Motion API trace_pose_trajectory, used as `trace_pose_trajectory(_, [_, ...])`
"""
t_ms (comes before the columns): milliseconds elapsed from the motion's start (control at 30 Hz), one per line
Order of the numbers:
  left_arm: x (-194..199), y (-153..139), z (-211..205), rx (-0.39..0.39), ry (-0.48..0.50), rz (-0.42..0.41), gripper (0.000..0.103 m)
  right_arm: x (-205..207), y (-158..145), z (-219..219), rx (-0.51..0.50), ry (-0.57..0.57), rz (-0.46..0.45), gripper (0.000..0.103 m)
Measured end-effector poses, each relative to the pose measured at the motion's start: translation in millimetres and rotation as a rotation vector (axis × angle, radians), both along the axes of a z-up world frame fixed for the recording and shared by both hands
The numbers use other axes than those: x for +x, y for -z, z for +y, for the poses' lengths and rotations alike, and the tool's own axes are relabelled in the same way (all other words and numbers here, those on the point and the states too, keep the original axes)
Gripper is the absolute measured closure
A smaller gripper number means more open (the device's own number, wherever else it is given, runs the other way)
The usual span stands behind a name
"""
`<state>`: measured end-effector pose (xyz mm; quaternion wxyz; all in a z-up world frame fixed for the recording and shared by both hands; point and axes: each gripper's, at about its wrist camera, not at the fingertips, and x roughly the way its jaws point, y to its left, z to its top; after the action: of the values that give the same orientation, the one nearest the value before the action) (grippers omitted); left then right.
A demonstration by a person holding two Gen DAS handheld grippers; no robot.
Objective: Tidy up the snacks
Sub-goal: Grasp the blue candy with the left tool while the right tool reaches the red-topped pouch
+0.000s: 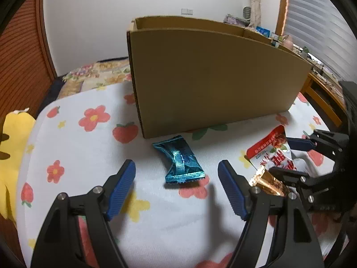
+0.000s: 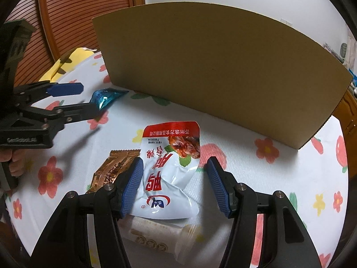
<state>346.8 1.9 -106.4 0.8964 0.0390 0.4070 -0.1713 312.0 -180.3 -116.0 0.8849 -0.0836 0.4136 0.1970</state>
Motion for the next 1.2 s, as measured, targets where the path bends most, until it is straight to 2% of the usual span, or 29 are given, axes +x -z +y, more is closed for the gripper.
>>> trace_pose_trajectory(100, [7.0,-0.1,-2.8,-0.020,-0.004,0.021,0.026,0.2,0.1,0.7,0.000,0.001,-0.002,0.043])
trace_pose_trajectory(400, [20.0,1.7,-16.5,-0.005,0.004,0.036,0.029,0.0,0.2,0.8,-0.001,0.002,-0.003,0.043])
trace_pose_trajectory(633, [26.8,9.1,-22.4,0.022,0.008,0.074,0.054,-0.1,0.3,1.3,0.000,0.001,-0.003,0.042])
trace_pose_trajectory(700, [26.4,9.9,-23.5,0.030,0.004,0.070,0.057,0.0,0.3,1.2,0.000,0.001,-0.003,0.042])
trace_pose_trajectory(800, [24.1,10.8,-21.5,0.048,-0.001,0.054,0.070,0.0,0.3,1.3,0.001,0.001,-0.003,0.042])
trace_pose_trajectory(933, [18.3,11.2,-22.0,0.044,0.032,0.043,0.077,0.5,0.2,1.0,0.000,0.000,-0.002,0.042])
trace_pose_trajectory(1200, [5.4,2.2,-16.4,-0.022,0.075,-0.010,0.077,0.9,0.7,1.2,-0.001,0.000,-0.003,0.042])
